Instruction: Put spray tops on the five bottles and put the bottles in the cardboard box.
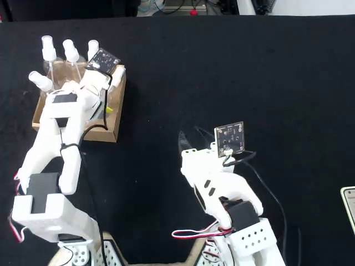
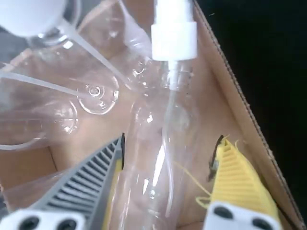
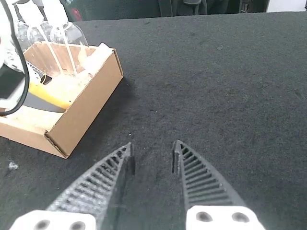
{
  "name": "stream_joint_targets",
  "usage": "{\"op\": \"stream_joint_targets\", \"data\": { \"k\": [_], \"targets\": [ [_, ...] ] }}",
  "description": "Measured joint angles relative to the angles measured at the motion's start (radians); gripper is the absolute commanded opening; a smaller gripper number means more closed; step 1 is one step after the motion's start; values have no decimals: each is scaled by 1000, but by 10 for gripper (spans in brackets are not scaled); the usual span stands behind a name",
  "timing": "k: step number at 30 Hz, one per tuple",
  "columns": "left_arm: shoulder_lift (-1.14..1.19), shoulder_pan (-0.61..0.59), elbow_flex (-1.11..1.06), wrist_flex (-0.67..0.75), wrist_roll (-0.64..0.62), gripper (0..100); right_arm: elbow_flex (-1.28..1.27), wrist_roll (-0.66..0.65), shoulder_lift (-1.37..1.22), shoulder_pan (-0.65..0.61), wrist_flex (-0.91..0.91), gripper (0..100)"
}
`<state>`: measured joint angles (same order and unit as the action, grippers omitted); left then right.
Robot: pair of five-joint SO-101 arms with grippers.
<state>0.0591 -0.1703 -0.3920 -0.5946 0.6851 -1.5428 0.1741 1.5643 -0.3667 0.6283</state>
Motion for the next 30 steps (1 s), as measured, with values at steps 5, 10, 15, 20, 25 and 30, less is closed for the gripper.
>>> {"op": "stream_joint_targets", "data": {
  "k": [5,10,15,20,25,30],
  "targets": [
    [6,0,25,0,0,295,0,0,0,0,0,127],
    [15,0,29,0,0,288,0,0,0,0,0,127],
    [15,11,29,0,0,195,0,0,0,0,0,127],
    [15,17,29,-2,0,151,0,0,0,0,0,127],
    [15,23,29,-2,0,131,0,0,0,0,0,127],
    [15,25,29,-2,0,86,0,0,0,0,0,127]
  ]
}}
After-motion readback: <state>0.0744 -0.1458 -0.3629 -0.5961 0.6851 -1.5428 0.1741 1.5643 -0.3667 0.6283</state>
